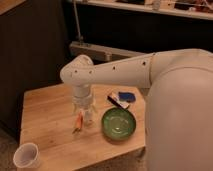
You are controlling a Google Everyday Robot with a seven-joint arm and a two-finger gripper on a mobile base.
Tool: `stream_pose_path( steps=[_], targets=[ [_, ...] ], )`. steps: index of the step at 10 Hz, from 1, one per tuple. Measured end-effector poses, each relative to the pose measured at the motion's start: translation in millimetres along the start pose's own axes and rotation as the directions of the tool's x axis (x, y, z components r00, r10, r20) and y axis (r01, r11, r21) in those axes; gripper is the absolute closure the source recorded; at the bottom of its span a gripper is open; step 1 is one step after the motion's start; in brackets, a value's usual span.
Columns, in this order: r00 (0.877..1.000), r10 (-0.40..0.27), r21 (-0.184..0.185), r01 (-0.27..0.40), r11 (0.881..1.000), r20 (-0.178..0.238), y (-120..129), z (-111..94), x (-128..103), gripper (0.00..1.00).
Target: Place the ceramic cup in the ceramic bowl
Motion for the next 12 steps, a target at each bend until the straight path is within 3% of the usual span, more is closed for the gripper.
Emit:
stream_pose_path(
  steps=[12],
  targets=[
    [1.000,-0.012,-0.004,0.012,1.000,0.004,0.6,-1.0,1.5,0.35]
  ],
)
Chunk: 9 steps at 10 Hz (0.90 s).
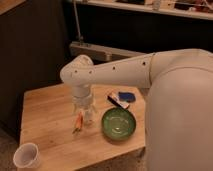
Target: Place the ceramic cup in the ceramic bowl
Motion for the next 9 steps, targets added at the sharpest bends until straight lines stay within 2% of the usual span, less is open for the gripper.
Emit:
stream_pose_path(
  steps=[1,3,4,5,6,7,9],
  targets=[
    [0.999,-0.036,-0.028,0.036,0.999,0.017,9,-5,3,0.35],
    [0.992,-0.111,-0.090,0.115,0.989,0.052,29,-20,17,0.35],
    [0.981,-0.175,-0.132,0.185,0.974,0.080,47,-33,31,0.35],
    [0.973,-0.211,-0.150,0.222,0.963,0.092,57,-39,37,0.35],
    [0.962,-0.255,-0.174,0.269,0.947,0.099,71,-44,43,0.35],
    [0.949,-0.300,-0.209,0.313,0.926,0.094,85,-43,45,0.35],
    [0.922,-0.380,-0.248,0.386,0.889,0.075,112,-28,46,0.35]
  ],
)
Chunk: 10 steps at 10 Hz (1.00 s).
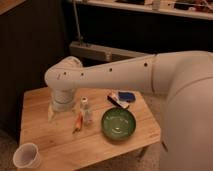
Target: Place the ceramic cup in the ceramic bowl
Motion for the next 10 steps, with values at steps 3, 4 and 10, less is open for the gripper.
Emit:
stream_pose_path(
  steps=[3,4,10],
  targets=[
    [0.990,-0.132,-0.077,0.129,0.989,-0.041,25,38,-5,0.35],
    [0.986,-0.159,-0.091,0.154,0.984,-0.044,32,42,-4,0.35],
    [0.948,-0.312,-0.085,0.307,0.948,-0.056,77,43,13,0.35]
  ],
)
